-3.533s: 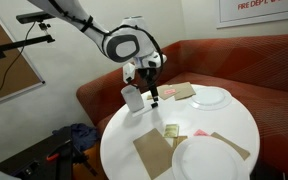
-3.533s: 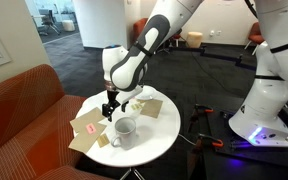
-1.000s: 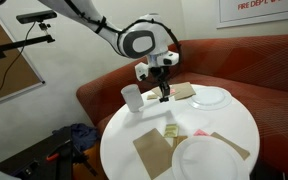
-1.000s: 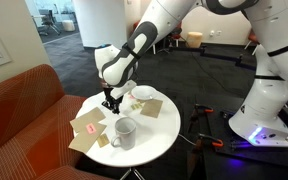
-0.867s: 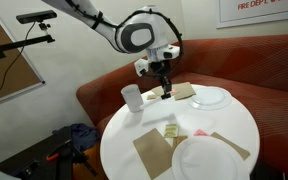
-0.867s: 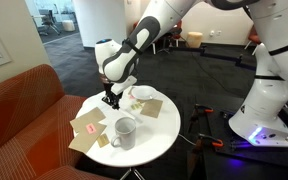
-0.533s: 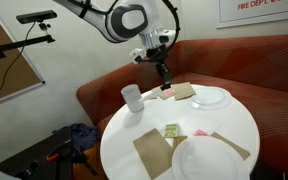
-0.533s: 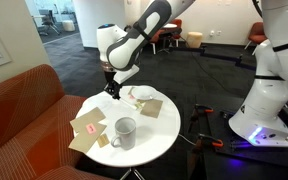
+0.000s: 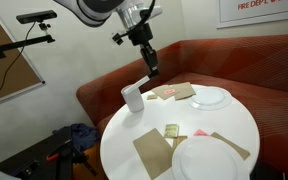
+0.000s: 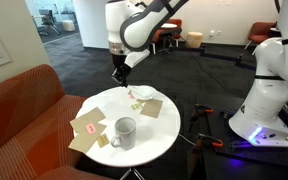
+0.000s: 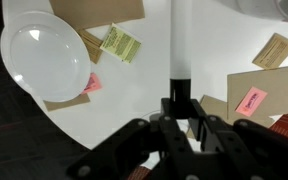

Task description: Pick the marker and put it in the cup

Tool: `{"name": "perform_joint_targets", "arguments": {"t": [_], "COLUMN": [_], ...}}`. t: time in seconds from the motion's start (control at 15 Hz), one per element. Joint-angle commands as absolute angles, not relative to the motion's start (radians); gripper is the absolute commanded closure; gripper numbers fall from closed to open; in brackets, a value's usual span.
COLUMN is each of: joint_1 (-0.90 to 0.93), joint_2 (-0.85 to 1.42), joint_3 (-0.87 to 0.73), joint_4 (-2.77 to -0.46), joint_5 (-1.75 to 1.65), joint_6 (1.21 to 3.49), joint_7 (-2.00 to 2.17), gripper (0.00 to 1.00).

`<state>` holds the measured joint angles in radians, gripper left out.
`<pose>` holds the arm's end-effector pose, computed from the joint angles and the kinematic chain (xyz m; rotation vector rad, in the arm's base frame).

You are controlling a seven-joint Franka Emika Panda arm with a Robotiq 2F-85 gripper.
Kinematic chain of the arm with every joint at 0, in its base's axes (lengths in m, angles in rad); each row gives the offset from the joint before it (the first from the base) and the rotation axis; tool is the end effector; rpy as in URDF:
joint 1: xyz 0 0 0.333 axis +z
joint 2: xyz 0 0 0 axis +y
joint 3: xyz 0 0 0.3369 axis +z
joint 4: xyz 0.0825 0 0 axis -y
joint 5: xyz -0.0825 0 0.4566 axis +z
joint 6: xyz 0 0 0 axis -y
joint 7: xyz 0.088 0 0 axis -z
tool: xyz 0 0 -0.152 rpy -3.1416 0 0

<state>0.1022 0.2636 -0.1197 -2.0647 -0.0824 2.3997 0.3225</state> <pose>0.6546 -0.0148 0.2391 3.0329 -0.4212 0.1304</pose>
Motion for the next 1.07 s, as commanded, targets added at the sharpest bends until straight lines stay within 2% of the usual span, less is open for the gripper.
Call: {"name": "perform_joint_targets", "arguments": {"t": [0.0,0.27,0.33,0.4,0.8,0.87,1.0], "joint_1": [0.089,0.074,0.065,0.062,0.058,0.058,0.048], "joint_2": [0.093,-0.006,0.065,0.048,0.068,0.068,0.082], "joint_3": [-0.100,-0.074,-0.069,-0.063,-0.059,-0.059,-0.056], "joint_4": [-2.173,-2.195,-2.152,-2.156,-2.155,-2.155,-2.153], "joint_5": [-0.136,-0.165,-0.143,-0.143,-0.143,-0.143,-0.111], "joint_6": [2.314,2.208,2.247,2.239,2.241,2.241,2.302], "joint_7": [0.329,0.330,0.324,0.323,0.323,0.323,0.239], "gripper": [0.95,0.95,0.95,0.78,0.78,0.95,0.95]}}
